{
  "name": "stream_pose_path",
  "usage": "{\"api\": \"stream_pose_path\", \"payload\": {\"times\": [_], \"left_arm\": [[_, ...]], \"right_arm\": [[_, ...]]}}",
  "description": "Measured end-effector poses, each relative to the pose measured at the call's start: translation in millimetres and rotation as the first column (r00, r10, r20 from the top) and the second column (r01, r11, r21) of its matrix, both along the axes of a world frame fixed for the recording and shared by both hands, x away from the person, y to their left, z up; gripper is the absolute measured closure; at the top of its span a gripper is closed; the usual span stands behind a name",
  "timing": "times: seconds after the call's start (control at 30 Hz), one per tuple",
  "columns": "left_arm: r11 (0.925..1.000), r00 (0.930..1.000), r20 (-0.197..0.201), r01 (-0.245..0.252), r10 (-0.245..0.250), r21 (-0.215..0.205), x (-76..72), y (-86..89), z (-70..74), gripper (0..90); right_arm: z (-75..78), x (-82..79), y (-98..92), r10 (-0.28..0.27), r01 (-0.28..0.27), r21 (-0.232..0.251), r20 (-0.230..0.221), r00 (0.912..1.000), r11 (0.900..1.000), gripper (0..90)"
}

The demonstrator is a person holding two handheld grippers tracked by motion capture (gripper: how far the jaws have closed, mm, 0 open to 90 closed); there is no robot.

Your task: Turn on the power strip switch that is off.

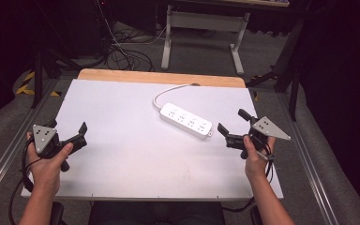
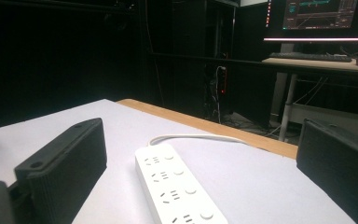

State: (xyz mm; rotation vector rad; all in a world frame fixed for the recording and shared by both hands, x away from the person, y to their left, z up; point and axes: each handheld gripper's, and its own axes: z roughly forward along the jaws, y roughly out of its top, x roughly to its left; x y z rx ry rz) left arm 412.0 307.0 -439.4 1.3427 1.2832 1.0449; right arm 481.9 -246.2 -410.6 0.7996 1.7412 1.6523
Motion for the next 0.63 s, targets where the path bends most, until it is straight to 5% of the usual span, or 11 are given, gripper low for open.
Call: {"api": "stream_pose_path", "payload": {"times": [0.63], "left_arm": [[1.0,1.0,0.0,0.0,0.0,0.0,0.3,-0.3,-0.2,3.9]], "right_arm": [[-0.4,0.8,-0.3,0.007,-0.007,-0.001,0.01,0.9999,1.0,2.3]]}}
